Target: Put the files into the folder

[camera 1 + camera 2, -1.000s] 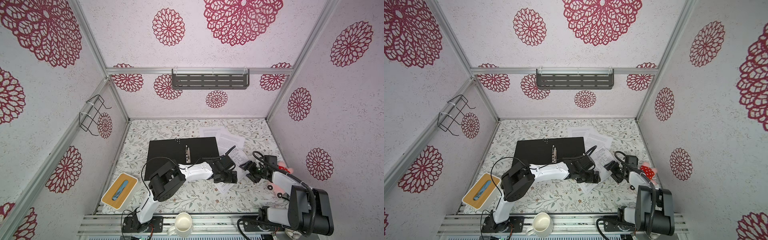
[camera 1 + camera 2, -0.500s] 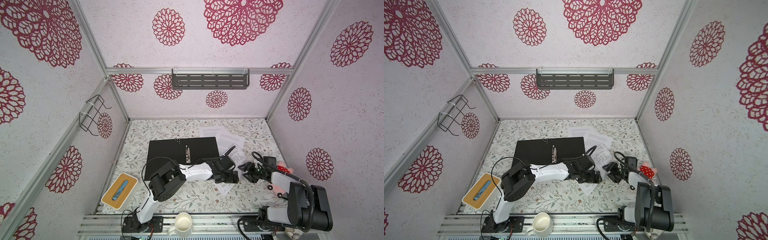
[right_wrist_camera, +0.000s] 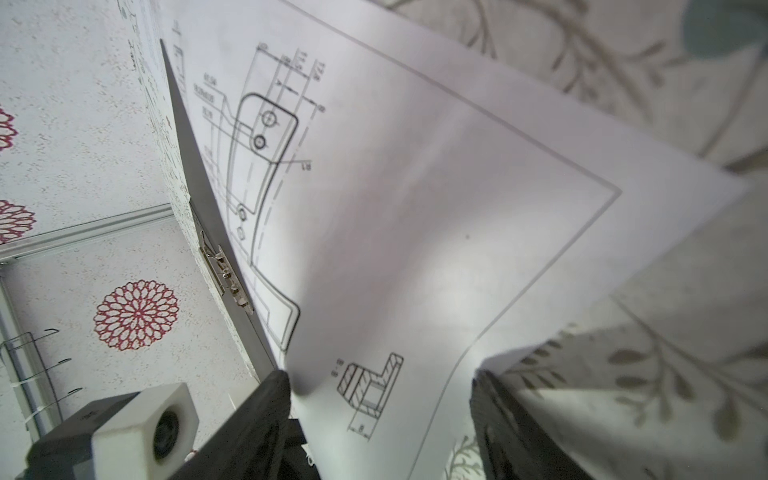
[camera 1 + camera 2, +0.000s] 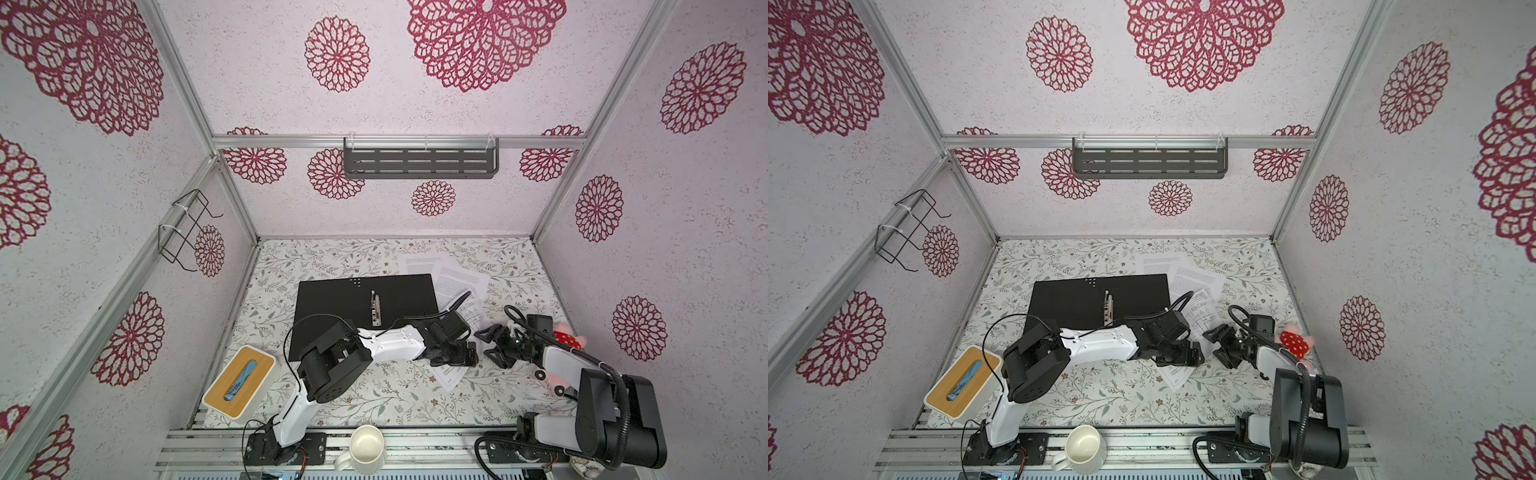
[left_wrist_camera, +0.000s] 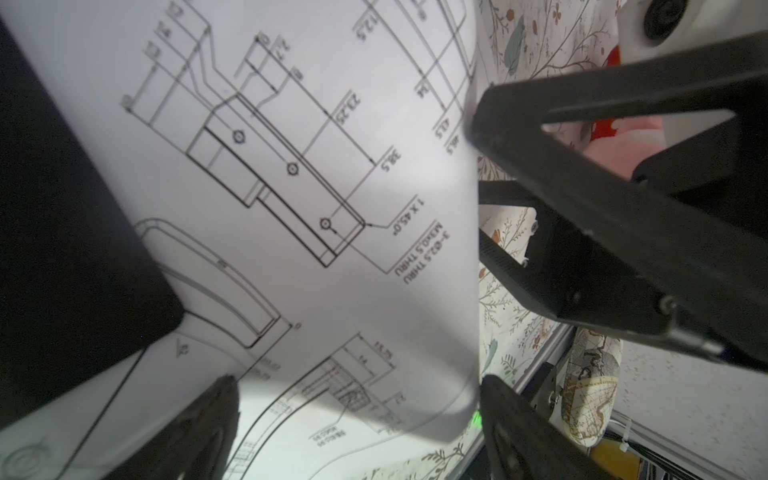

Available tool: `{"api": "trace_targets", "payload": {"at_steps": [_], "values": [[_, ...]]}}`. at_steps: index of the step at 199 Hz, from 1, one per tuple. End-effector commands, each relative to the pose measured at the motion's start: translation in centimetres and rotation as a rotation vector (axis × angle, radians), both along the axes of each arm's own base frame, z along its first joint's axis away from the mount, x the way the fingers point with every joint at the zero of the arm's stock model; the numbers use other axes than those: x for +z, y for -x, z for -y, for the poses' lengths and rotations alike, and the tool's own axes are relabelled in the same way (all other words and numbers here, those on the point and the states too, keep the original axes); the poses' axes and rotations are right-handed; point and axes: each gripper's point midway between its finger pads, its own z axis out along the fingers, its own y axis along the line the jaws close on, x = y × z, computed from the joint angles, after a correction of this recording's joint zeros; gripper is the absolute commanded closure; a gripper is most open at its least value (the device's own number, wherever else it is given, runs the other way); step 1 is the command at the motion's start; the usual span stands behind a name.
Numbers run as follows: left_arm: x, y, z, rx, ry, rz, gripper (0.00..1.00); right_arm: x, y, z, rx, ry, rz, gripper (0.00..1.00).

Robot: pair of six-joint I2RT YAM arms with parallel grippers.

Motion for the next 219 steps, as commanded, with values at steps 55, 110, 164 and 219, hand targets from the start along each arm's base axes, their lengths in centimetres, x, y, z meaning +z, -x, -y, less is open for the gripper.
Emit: {"api": "trace_targets", "payload": {"at_steps": [55,110,164,219], "values": [[-0.9,-0.5,0.0,0.028,0.023,-0.033,0.07,0.2,1.7,-0.9,-0.025,-0.079,-0.071,0.26],[-0.6,-1.1,0.5,0.053,0.067,-0.04,0.07,0.6,1.1,-0.8,-0.038,-0.081,-0.045,0.31],[0.1,-1.5,0.3,0.074,0.099,-0.043,0.07,2.6,0.0,-0.4,-0.021,-0.041,0.056,0.35],[0.9,-2.0,0.8,0.093,0.146,-0.042,0.07,3.1,-0.6,-0.6,0.003,-0.042,0.1,0.5]]}}
